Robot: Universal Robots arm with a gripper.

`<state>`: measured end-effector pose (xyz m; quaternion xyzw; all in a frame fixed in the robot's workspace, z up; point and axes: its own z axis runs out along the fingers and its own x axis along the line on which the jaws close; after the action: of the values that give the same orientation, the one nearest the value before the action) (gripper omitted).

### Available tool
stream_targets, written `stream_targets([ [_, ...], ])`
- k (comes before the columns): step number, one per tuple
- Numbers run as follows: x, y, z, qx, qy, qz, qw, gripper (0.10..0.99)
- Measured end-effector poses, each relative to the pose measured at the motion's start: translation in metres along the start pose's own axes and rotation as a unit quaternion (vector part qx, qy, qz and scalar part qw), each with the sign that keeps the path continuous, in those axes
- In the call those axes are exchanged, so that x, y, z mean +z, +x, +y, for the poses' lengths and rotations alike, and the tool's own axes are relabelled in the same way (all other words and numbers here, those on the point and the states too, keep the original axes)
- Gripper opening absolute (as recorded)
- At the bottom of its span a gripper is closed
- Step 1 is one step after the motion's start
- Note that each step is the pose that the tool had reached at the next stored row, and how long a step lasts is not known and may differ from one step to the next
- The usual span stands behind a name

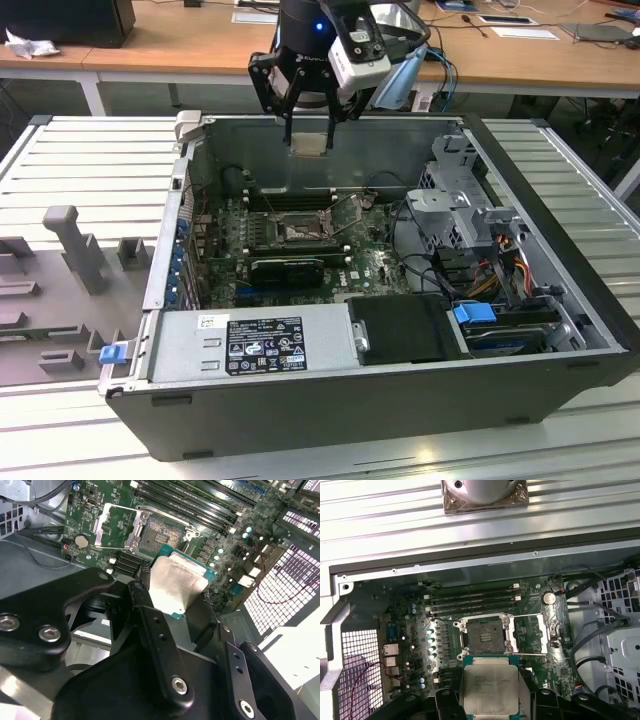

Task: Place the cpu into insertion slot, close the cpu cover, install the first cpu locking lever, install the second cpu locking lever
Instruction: 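Place the cpu into insertion slot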

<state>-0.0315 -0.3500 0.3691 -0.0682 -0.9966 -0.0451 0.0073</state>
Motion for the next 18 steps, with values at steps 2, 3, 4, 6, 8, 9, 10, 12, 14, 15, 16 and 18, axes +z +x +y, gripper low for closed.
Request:
stream_targets([
  [2,0.0000,0.0000,0.0000,0.004,-0.0001,-0.0003,1.0000,0.529],
  [3,0.0000,0.0000,0.0000,0.006,-0.0001,-0.0006,1.0000,0.529],
  [4,0.0000,0.0000,0.0000,0.012,-0.0002,-0.0010,0.9999,0.529],
  [6,0.0000,0.0000,0.0000,0.019,-0.0004,-0.0017,0.9998,0.529],
  [8,0.0000,0.0000,0.0000,0.025,-0.0005,-0.0023,0.9997,0.529],
  [9,0.0000,0.0000,0.0000,0.030,-0.0006,-0.0027,0.9995,0.529],
  [10,0.0000,0.0000,0.0000,0.037,-0.0008,-0.0033,0.9993,0.529],
  [12,0.0001,0.0000,0.0000,0.047,-0.0010,-0.0042,0.9989,0.529],
  [14,0.0001,0.0000,0.0000,0.058,-0.0011,-0.0052,0.9983,0.529],
  [15,0.0001,0.0000,0.0000,0.062,-0.0013,-0.0056,0.9980,0.529],
  [16,0.0001,0.0000,0.0000,0.068,-0.0013,-0.0061,0.9977,0.529],
  [18,0.0002,0.0000,0.0000,0.079,-0.0015,-0.0071,0.9969,0.529],
])
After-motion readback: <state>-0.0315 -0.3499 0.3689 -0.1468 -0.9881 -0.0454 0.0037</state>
